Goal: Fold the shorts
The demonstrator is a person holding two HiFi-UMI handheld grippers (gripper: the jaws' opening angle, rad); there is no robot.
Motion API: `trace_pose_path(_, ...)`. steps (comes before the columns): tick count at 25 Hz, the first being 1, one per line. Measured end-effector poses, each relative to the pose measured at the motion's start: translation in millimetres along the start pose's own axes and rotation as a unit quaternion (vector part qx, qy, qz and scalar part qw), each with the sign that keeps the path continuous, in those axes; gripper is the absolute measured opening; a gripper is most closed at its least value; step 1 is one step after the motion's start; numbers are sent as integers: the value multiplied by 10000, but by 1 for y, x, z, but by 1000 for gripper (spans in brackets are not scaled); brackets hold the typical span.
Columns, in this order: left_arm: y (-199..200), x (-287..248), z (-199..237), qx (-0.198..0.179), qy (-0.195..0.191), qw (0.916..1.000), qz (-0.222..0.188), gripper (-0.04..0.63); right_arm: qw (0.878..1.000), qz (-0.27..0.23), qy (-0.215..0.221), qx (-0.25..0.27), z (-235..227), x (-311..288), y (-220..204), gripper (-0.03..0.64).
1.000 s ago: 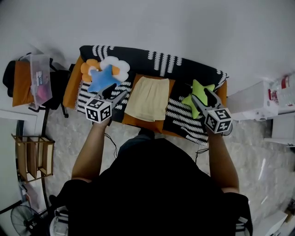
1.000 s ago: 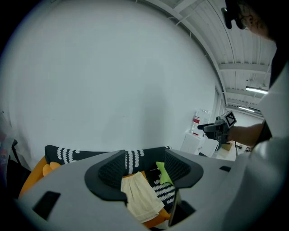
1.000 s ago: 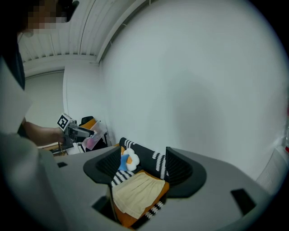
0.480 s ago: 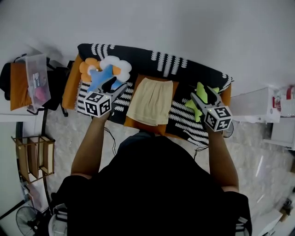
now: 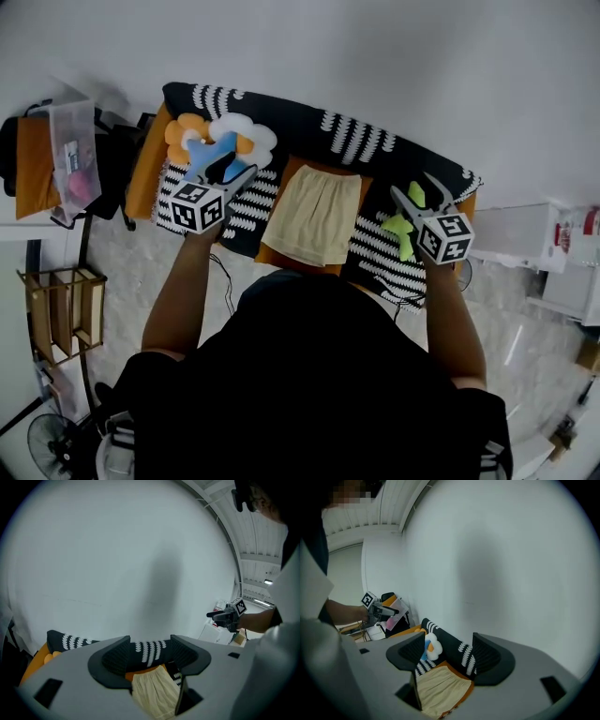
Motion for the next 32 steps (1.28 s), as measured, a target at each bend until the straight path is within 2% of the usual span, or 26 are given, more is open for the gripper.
trace_pose_path(5,-3,5,39,142,135,9998,-18,282,9993,202,208,220,9,-49,13,328)
trace_pose_path(11,-20,16,78,409,331,9986,47,282,9947,509,441,778,20,-108,26,330)
trace_pose_path(19,-59,45,121,844,755,9935,92,282,9751,943,891,1799,37,-189,34,328)
trace_pose_path(24,-89,58,132,1051,1039,9888,210,282,9448,1504,1344,2584,45,-236,18,322)
trace_pose_path(28,-121,66,136,1250,1283,9834,277,282,9090,1938,1746,3250,47,-273,-5,311)
trace_pose_path(32,-160,69,140,1575,1550,9743,447,284,8769,2228,2209,3641,49,-323,-24,307)
Point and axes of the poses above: the fingertips, and each gripper's own axes: x backward along the fingers, z to its left, y out of its top, the point moved 8 cm from there along x, backward along the fingers, and after that the axes turned 1 degree about -y, right-handed, at the moved point
